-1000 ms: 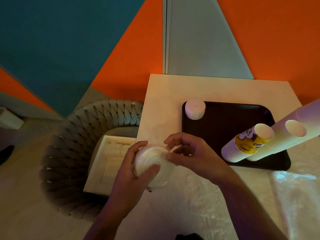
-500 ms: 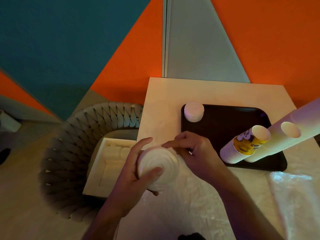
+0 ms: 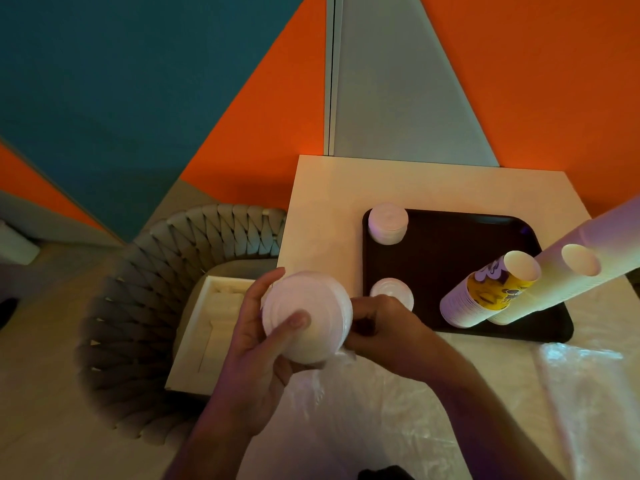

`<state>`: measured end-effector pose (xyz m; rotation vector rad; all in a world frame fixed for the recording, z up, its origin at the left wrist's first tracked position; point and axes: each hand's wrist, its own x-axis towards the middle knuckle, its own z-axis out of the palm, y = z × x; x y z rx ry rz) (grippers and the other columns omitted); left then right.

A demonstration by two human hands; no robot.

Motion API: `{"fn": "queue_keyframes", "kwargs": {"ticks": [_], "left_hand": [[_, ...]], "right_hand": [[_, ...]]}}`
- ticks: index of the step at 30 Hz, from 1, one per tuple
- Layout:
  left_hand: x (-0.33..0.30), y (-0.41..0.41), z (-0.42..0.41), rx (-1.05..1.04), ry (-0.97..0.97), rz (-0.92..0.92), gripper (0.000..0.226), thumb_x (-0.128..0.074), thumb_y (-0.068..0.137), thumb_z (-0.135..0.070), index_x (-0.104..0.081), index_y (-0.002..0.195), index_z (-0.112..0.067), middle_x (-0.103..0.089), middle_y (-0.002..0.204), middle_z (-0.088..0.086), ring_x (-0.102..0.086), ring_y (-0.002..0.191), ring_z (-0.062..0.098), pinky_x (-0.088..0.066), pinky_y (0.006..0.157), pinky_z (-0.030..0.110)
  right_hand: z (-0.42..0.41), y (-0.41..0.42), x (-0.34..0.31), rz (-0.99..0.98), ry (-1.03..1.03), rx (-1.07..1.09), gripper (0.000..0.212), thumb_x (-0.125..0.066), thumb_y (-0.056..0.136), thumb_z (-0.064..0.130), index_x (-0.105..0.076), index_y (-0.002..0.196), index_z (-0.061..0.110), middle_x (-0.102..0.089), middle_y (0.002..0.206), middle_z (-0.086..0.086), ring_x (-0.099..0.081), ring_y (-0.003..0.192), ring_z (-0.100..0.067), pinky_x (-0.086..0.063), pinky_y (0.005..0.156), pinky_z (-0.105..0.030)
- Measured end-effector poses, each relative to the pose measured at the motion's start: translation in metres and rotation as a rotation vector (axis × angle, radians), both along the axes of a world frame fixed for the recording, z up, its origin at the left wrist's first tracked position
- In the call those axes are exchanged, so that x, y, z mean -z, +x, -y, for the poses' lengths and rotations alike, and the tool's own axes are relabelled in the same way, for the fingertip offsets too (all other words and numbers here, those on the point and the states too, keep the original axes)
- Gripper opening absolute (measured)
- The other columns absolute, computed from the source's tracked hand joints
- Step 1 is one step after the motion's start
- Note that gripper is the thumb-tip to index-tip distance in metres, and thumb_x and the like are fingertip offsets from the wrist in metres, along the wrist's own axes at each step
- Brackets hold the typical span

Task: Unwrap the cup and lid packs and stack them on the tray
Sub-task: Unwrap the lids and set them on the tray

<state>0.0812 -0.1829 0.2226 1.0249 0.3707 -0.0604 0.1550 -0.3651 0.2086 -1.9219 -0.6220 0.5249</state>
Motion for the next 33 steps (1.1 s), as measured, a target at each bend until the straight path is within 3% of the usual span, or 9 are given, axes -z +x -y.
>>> {"fn": "queue_keyframes", "kwargs": {"ticks": [2,5,10,13,16,18,23,29,33], "left_hand": [[-0.001,0.001,0.001,-0.028,-0.012,-0.014,0.054,-0.069,0.074,-0.016,-0.062,0.122,-0.038,-0.062,0.129,-0.001,-0.064,0.115,0.034,-0.057,0.069,0.065],[-0.004,0.003,0.002,-0.069,-0.024,-0.029,0.054,-0.073,0.079,-0.016,-0.06,0.128,-0.034,-0.062,0.132,0.002,-0.06,0.12,0.036,-0.059,0.068,0.053],[-0.008,0.008,-0.001,-0.146,0.031,-0.031,0.053,-0.068,0.077,-0.015,-0.06,0.126,-0.032,-0.061,0.129,0.0,-0.061,0.118,0.034,-0.06,0.069,0.051],[-0.006,0.008,-0.001,-0.194,0.026,-0.045,0.052,-0.069,0.076,-0.018,-0.062,0.124,-0.034,-0.063,0.126,-0.002,-0.061,0.118,0.031,-0.061,0.072,0.049],[-0.004,0.007,0.003,-0.238,0.033,-0.057,0.053,-0.069,0.077,-0.019,-0.06,0.128,-0.031,-0.064,0.124,-0.002,-0.06,0.12,0.03,-0.061,0.076,0.05],[-0.004,0.008,0.005,-0.266,0.043,-0.061,0.051,-0.069,0.078,-0.018,-0.06,0.127,-0.032,-0.065,0.121,-0.005,-0.06,0.119,0.028,-0.061,0.075,0.049],[-0.008,0.009,0.005,-0.272,0.012,-0.086,0.046,-0.067,0.078,-0.024,-0.063,0.123,-0.03,-0.063,0.128,0.004,-0.063,0.116,0.032,-0.06,0.064,0.039],[-0.009,0.01,0.001,-0.234,-0.029,-0.101,0.038,-0.062,0.089,-0.018,-0.063,0.125,-0.027,-0.064,0.127,0.007,-0.064,0.115,0.038,-0.06,0.071,0.049],[-0.005,0.009,0.001,-0.247,0.012,-0.093,0.038,-0.064,0.089,-0.014,-0.063,0.125,-0.026,-0.066,0.123,0.0,-0.064,0.114,0.032,-0.06,0.072,0.051]], "right_hand": [[-0.003,-0.006,0.001,0.014,0.001,0.019,0.025,-0.073,0.087,0.007,-0.078,0.101,0.028,-0.077,0.092,0.009,-0.072,0.084,-0.011,-0.059,0.076,-0.032],[-0.01,-0.015,0.005,0.037,-0.023,0.018,0.023,-0.078,0.086,0.011,-0.076,0.105,0.023,-0.073,0.088,0.013,-0.068,0.079,-0.006,-0.05,0.068,-0.015],[-0.011,-0.021,0.001,0.067,-0.013,0.153,0.039,-0.087,0.076,0.026,-0.063,0.106,0.034,-0.062,0.105,0.017,-0.066,0.087,-0.011,-0.055,0.068,-0.021],[-0.012,-0.024,0.0,0.207,-0.004,0.231,0.033,-0.085,0.076,0.039,-0.061,0.099,0.039,-0.061,0.105,0.019,-0.063,0.084,-0.012,-0.049,0.064,-0.016],[-0.017,-0.027,0.002,0.391,0.008,0.326,0.024,-0.078,0.08,0.047,-0.07,0.095,0.03,-0.061,0.099,0.019,-0.06,0.075,-0.011,-0.044,0.063,-0.01],[-0.018,-0.028,0.002,0.477,0.05,0.367,0.02,-0.081,0.081,0.038,-0.073,0.092,0.023,-0.062,0.097,0.015,-0.057,0.072,-0.007,-0.04,0.063,-0.007],[-0.021,-0.036,-0.002,0.502,0.175,0.146,0.011,-0.079,0.084,0.008,-0.077,0.092,0.016,-0.071,0.101,0.009,-0.064,0.081,0.0,-0.046,0.067,-0.009],[-0.02,-0.037,0.008,0.492,-0.177,-0.141,0.023,-0.071,0.088,0.012,-0.079,0.102,0.028,-0.069,0.106,0.015,-0.06,0.088,-0.001,-0.048,0.071,-0.018],[-0.01,-0.025,0.001,0.381,-0.148,-0.096,0.02,-0.069,0.088,0.016,-0.078,0.1,0.029,-0.071,0.1,0.015,-0.065,0.085,-0.004,-0.053,0.072,-0.02]]}}
